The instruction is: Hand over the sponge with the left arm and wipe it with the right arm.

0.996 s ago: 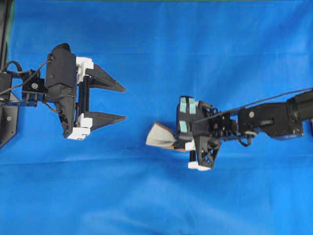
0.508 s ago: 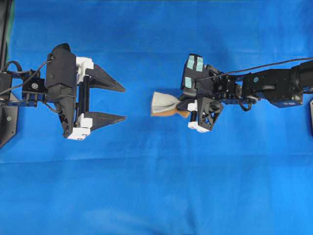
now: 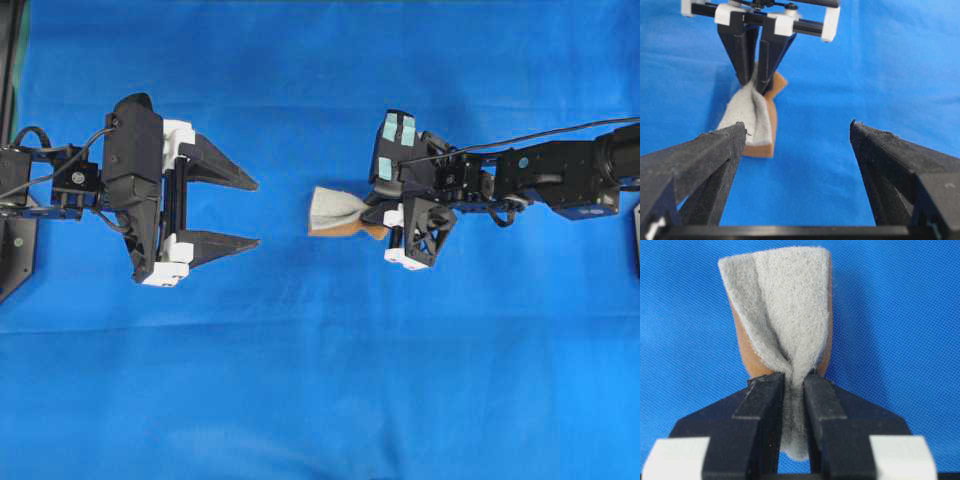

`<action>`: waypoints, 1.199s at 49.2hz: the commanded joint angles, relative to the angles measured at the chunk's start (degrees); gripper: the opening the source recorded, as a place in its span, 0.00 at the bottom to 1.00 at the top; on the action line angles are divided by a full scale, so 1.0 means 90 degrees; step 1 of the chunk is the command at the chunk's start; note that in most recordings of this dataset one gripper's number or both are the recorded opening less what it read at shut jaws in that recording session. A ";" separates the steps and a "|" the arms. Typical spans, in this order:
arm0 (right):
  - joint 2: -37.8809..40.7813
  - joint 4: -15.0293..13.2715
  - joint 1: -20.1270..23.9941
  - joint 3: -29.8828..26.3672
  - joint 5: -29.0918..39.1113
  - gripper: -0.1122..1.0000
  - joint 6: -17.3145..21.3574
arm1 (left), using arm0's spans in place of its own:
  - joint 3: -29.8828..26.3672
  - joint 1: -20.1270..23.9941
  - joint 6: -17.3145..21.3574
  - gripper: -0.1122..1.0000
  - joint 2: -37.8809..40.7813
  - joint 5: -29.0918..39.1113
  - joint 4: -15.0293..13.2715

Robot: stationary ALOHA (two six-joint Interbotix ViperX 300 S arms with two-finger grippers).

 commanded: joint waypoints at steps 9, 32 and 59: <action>-0.0186 -0.0010 0.0010 -0.0078 0.0010 0.34 0.0020 | -0.0117 -0.0010 0.0000 0.82 -0.0039 -0.0059 0.0010; -0.0664 -0.0010 0.0107 -0.0068 0.0078 0.76 -0.0010 | -0.0117 -0.0010 0.0010 0.82 -0.0039 -0.0059 0.0000; -0.2236 -0.0283 0.0146 -0.0068 0.0918 0.76 -0.0078 | -0.0117 -0.0020 0.0020 0.82 -0.0039 -0.0059 0.0000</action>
